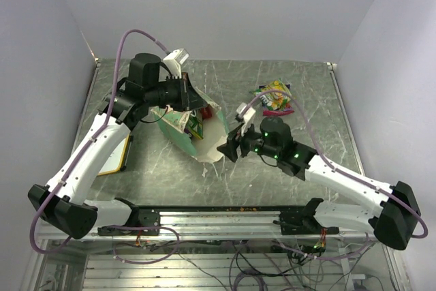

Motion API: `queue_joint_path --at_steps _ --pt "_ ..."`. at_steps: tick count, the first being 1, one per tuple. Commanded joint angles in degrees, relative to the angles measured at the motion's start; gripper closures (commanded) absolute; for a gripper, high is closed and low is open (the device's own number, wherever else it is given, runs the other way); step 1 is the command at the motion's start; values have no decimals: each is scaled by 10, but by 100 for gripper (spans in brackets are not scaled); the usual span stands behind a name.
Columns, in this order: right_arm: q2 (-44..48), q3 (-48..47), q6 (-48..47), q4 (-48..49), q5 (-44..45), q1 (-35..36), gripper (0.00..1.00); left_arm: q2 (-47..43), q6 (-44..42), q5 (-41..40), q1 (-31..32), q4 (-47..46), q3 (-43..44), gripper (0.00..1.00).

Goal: Take the snacks out of the paper bag

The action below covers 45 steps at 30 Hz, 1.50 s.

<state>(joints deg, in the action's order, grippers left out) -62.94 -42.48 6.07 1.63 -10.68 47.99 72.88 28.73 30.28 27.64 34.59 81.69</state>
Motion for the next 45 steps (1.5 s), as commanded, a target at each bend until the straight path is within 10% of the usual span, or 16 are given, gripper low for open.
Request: queue_joint_path --at_steps 1,16,45 --pt "-53 21 -127 157 38 63 40 2 7 -4 3 4 30 93" --pt "-278 -43 -335 302 98 88 63 0 36 -18 3 28 41 93" --pt "-480 -145 -301 448 134 43 42 55 33 -22 3 45 110 93"
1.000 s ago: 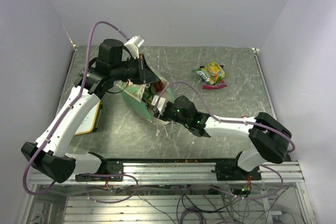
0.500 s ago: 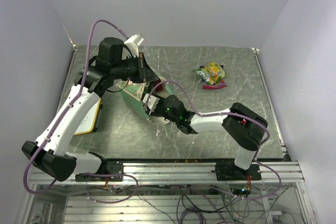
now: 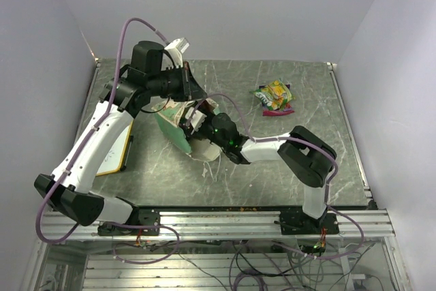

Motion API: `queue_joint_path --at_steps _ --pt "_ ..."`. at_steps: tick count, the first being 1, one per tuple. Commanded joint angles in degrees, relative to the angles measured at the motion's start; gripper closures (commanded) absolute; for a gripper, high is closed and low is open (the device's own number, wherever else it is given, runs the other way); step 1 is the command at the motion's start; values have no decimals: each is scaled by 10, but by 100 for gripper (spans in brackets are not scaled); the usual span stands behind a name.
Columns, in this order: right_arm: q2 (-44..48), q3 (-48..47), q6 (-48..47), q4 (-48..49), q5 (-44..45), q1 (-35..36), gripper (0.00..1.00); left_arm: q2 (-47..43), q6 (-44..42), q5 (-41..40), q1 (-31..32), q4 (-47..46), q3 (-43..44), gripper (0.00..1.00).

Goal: Take the snacks out of the paper bag

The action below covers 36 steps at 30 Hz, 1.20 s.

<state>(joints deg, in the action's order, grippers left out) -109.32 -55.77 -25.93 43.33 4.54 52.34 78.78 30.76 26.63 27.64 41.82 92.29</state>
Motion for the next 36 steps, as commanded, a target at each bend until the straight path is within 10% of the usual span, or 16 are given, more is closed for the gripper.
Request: queue_joint_path --at_steps 1,36 --pt "-15 -12 26 36 -24 -1 41 -3 12 13 3 -27 6 93" --pt "8 39 32 12 -59 -7 34 4 -11 4 3 13 36 93"
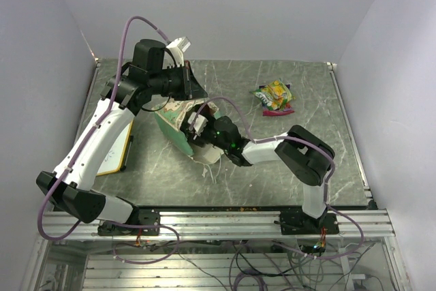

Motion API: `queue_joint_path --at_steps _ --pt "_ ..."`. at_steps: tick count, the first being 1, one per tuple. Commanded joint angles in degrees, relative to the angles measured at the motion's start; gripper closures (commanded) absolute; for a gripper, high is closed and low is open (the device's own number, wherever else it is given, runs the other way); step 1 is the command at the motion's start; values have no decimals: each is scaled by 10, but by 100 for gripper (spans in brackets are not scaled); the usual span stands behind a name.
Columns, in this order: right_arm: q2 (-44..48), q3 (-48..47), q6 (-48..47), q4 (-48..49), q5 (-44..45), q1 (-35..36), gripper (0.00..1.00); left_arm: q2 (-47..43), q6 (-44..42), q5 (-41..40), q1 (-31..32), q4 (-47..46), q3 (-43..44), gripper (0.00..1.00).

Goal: Take the snacks out of the paper bag

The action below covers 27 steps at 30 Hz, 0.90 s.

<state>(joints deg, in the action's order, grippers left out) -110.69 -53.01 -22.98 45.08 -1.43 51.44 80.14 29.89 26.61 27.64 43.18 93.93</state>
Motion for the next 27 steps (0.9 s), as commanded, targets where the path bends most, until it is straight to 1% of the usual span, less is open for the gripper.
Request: queue_joint_path --at_steps 1,4,6,9,11,15,19,24,27 --pt "32 19 0 -10 1 2 34 -10 -4 4 3 2 22 93" --pt "60 45 -13 -21 -7 2 34 -4 -11 6 3 9 26 93" --pt "83 68 -16 -15 -27 2 34 -3 -14 8 2 10 24 93" --pt "99 99 -6 2 -69 2 33 -4 -12 8 2 4 20 93" --pt "95 100 9 7 -78 2 32 -5 -10 12 2 1 18 93" --pt "64 74 26 21 -36 2 32 -5 -9 12 3 3 19 93" --pt "24 28 16 11 7 2 32 -10 0 16 2 -2 12 93" --pt "-13 -7 1 19 27 2 32 -18 14 15 3 -15 -1 93" --pt "-29 -28 -6 3 53 2 35 -21 11 12 3 -11 -2 93"
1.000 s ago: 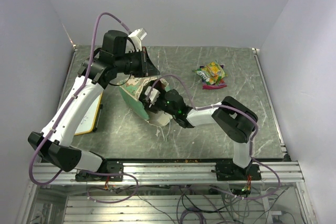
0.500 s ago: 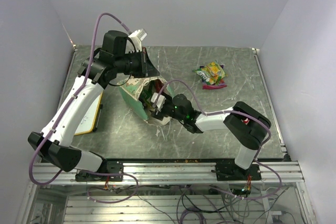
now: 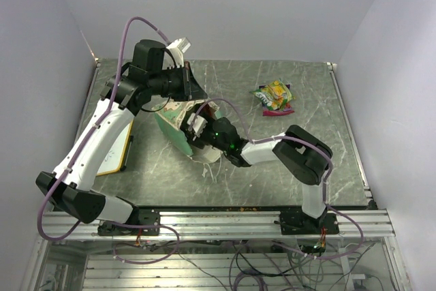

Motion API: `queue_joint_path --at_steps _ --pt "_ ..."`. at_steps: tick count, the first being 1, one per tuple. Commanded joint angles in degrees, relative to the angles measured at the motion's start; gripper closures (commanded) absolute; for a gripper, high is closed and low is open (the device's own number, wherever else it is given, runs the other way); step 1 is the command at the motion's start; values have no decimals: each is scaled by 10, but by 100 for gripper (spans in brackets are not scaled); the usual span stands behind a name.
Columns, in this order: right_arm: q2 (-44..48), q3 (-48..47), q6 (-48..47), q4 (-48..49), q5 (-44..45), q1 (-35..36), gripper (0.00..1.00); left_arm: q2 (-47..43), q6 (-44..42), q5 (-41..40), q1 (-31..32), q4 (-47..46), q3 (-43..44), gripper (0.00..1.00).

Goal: Take the snacks out of the paper bag

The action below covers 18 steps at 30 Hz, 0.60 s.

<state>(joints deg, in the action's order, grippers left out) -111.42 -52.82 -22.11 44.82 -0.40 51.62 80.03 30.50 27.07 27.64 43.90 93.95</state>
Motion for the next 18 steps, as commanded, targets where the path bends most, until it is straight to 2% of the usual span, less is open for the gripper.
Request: queue_joint_path --at_steps 1,6,13,16,18 --pt "-24 -36 -17 -3 58 0 37 -20 3 7 2 -14 -1 93" --pt "-19 -25 -15 -2 59 -12 54 -17 -7 1 3 1 8 93" --pt "-13 -22 -12 -2 2 -21 88 -24 -9 -6 3 -4 -1 93" --pt "6 -14 -11 -16 -15 -22 98 -25 -12 -10 3 -4 -6 93" --pt "21 -7 -6 -25 -20 -23 100 -25 -13 -12 3 -8 -9 93"
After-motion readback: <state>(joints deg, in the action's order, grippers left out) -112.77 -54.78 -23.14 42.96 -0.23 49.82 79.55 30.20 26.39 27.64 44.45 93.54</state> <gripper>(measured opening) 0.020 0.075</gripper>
